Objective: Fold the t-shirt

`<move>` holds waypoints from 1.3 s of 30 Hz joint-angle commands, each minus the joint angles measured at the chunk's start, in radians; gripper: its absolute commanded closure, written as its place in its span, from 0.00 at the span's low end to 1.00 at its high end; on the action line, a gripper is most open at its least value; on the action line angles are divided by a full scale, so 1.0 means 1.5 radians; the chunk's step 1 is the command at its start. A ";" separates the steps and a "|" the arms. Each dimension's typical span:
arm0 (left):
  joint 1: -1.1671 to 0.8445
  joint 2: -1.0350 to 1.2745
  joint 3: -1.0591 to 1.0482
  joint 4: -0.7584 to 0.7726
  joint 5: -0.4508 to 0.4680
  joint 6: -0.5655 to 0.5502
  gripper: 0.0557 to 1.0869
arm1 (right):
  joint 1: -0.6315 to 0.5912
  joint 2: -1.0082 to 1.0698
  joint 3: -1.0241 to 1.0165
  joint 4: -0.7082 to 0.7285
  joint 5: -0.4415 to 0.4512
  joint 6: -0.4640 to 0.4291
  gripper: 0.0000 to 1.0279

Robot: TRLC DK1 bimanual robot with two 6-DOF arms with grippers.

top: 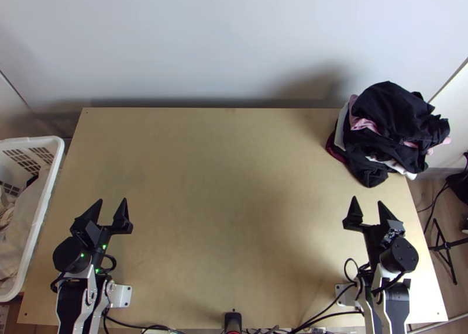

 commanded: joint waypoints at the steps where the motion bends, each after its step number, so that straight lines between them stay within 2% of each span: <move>1: 0.000 0.000 -0.001 -0.003 0.001 0.059 0.05 | 0.027 0.001 -0.001 -0.005 0.000 -0.059 0.05; 4: -0.003 0.000 -0.001 -0.002 0.001 0.094 0.05 | 0.041 0.001 -0.001 -0.006 0.000 -0.124 0.05; 8: -0.004 0.001 -0.001 -0.004 0.001 0.113 0.05 | 0.075 0.002 -0.001 -0.006 0.000 -0.149 0.05; 12: -0.012 0.001 -0.001 -0.004 0.001 0.113 0.05 | 0.119 0.001 -0.001 -0.005 0.000 -0.150 0.05; 29: -0.006 0.001 -0.001 -0.004 0.001 0.106 0.05 | 0.114 0.000 0.000 -0.001 0.000 -0.164 0.05; 39: 0.021 0.003 0.001 0.043 0.000 0.113 0.05 | 0.117 0.001 0.003 0.035 0.000 -0.173 0.07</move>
